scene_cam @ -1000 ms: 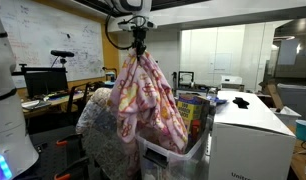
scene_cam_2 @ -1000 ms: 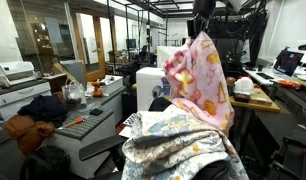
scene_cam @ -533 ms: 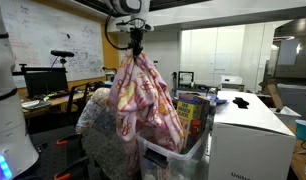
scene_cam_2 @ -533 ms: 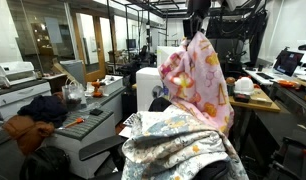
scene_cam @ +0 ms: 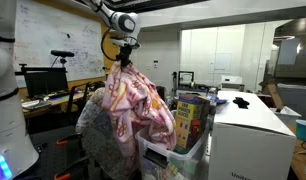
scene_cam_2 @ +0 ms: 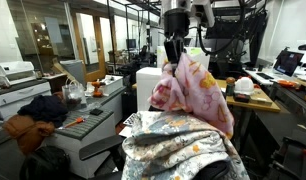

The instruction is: Put the pink blanket over the blue blanket

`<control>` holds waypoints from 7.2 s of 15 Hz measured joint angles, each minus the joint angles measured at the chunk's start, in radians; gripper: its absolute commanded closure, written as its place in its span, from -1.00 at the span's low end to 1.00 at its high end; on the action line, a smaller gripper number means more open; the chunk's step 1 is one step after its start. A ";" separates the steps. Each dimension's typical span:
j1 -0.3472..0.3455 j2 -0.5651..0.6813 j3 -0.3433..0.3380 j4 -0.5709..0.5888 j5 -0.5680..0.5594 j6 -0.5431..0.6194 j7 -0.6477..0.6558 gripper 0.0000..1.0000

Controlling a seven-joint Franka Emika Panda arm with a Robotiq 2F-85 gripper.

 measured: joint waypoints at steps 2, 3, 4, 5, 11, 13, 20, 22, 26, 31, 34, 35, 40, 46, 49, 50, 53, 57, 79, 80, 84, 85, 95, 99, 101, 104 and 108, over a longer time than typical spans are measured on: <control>0.020 0.050 0.024 0.029 0.000 -0.028 -0.019 0.95; 0.028 0.072 0.035 0.042 0.000 -0.040 -0.029 0.95; 0.037 0.097 0.045 0.055 0.000 -0.052 -0.034 0.95; 0.047 0.121 0.053 0.069 0.002 -0.059 -0.034 0.95; 0.138 0.283 0.073 0.165 -0.019 -0.013 -0.022 0.95; 0.168 0.336 0.073 0.189 -0.035 0.070 -0.008 0.95; 0.200 0.455 0.072 0.202 -0.051 0.478 0.010 0.95; 0.199 0.480 0.070 0.200 -0.052 0.578 0.010 0.95; 0.190 0.526 0.070 0.193 -0.052 0.782 0.009 0.95; 0.187 0.575 0.071 0.179 -0.068 1.055 0.007 0.25; 0.179 0.591 0.071 0.157 -0.113 1.170 0.007 -0.17; 0.174 0.592 0.071 0.149 -0.132 1.186 0.007 -0.34; 0.134 0.591 0.071 0.138 -0.194 1.193 0.005 -0.99; 0.084 0.573 0.072 0.138 -0.216 1.187 0.003 -1.00; 0.063 0.558 0.072 0.138 -0.217 1.187 0.003 -1.00; 0.058 0.553 0.072 0.138 -0.217 1.186 0.003 -1.00; 0.056 0.528 0.056 0.137 -0.227 1.093 0.003 -1.00; 0.084 0.450 -0.013 0.123 -0.298 0.841 0.007 -1.00; 0.290 0.254 -0.238 0.111 -0.703 0.702 0.773 -1.00; 0.298 0.254 -0.246 0.111 -0.717 0.701 0.838 -1.00; 0.201 0.247 -0.271 0.127 -0.660 0.700 0.856 -1.00; 0.156 0.239 -0.272 0.129 -0.635 0.700 0.832 -1.00; -0.103 0.108 -0.294 -0.015 -0.519 0.552 0.540 -1.00; -0.164 0.085 -0.301 -0.080 -0.458 0.490 0.474 -1.00; -0.196 0.088 -0.305 -0.088 -0.410 0.480 0.443 -1.00; -0.245 0.103 -0.315 -0.088 -0.347 0.471 0.402 -1.00; -0.301 0.164 -0.339 -0.078 -0.303 0.469 0.359 -1.00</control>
